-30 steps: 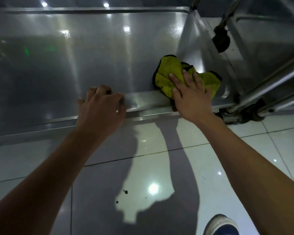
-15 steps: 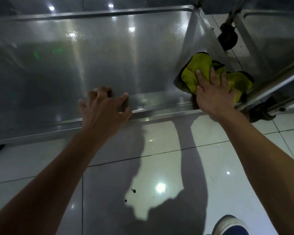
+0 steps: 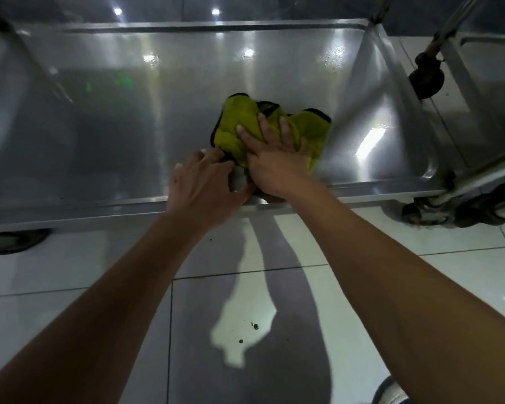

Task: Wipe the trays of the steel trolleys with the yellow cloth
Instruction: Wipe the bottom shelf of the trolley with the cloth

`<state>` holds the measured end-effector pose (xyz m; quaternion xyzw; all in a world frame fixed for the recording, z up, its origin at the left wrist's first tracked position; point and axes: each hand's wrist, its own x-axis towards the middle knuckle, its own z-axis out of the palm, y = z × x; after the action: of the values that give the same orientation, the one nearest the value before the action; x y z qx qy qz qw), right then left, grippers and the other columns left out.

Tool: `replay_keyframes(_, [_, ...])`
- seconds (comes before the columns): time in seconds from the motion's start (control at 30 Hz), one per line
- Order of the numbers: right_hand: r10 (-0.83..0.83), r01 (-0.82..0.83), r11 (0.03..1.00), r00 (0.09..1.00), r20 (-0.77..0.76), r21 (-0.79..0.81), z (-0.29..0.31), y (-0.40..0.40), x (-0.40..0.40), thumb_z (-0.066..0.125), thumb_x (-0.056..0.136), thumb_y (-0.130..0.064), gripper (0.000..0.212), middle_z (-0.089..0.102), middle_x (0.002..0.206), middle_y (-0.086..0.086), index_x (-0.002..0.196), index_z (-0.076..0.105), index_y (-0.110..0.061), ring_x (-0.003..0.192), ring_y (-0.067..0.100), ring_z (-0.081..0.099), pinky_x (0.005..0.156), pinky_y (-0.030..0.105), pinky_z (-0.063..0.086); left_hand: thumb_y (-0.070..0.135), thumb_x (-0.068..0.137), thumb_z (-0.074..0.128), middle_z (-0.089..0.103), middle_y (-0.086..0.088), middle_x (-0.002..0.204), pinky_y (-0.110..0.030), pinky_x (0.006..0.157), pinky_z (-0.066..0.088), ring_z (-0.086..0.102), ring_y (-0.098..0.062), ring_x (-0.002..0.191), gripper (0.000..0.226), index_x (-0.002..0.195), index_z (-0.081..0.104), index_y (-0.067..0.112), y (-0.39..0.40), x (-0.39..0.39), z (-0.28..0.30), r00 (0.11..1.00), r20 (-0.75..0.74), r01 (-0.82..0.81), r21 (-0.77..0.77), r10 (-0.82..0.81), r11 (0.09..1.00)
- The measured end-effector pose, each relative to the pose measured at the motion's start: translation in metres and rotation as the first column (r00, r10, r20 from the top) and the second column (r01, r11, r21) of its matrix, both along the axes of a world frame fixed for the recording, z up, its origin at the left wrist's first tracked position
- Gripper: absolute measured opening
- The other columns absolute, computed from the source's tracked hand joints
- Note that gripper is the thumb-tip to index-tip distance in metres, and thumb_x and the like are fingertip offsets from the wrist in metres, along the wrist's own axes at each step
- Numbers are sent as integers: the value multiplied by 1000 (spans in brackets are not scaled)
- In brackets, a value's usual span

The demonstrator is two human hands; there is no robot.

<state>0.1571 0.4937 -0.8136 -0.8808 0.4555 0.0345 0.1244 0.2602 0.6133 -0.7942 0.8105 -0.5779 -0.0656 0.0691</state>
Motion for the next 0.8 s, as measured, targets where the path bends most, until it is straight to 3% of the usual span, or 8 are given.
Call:
replay_keyframes(0.17, [69, -86, 980, 993, 100, 178, 7, -16, 39, 34, 92, -29, 64, -3, 166, -20, 144, 22, -65, 152, 20, -17, 115, 59, -8, 72, 88, 44, 56, 8, 113, -45, 83, 47, 52, -26, 108, 53, 119, 66, 36, 1, 0, -3, 1000, -17, -10, -58, 9, 998])
replay_keyframes(0.4, [204, -217, 974, 967, 154, 72, -3, -42, 14, 33, 98, -43, 51, 6, 166, -18, 144, 26, -64, 154, 15, -6, 118, 56, 1, 62, 88, 51, 54, 2, 117, -48, 85, 46, 48, -29, 107, 44, 113, 62, 27, -18, -8, 8, 996, -3, -87, -8, 87, 996])
replay_keyframes(0.6, [71, -69, 997, 989, 128, -20, -2, -63, -32, 34, 98, -55, 48, 8, 166, -17, 145, 26, -62, 154, 16, -2, 118, 56, 2, 70, 78, 58, 52, -5, 115, -49, 86, 46, 47, -33, 112, 57, 115, 59, 27, -41, -7, 9, 995, 49, -88, -13, 88, 996])
replay_keyframes(0.67, [13, -8, 999, 993, 115, -41, -3, -76, -54, 33, 97, -59, 50, 9, 166, -16, 147, 26, -60, 154, 17, -2, 118, 59, 1, 77, 72, 56, 46, -4, 130, -58, 96, 43, 40, -33, 124, 71, 128, 55, 33, -46, -2, 4, 995, 53, -80, -16, 81, 997])
replay_keyframes(0.73, [-54, 60, 996, 995, 90, -64, -5, -91, -79, 31, 96, -62, 52, 8, 167, -14, 148, 23, -60, 154, 19, -1, 118, 61, 2, 86, 69, 46, 33, -2, 150, -69, 108, 28, 25, -32, 140, 85, 141, 42, 42, -52, 5, 0, 993, 78, -94, 35, 91, 995])
replay_keyframes(0.8, [-128, 133, 986, 990, 59, -102, -7, -106, -105, 28, 96, -64, 53, 8, 167, -14, 148, 19, -60, 154, 20, 1, 118, 61, 3, 92, 68, 33, 30, -3, 156, -75, 107, 22, 20, -34, 146, 91, 145, 34, 44, -55, 11, -5, 990, 100, -110, 60, 104, 992])
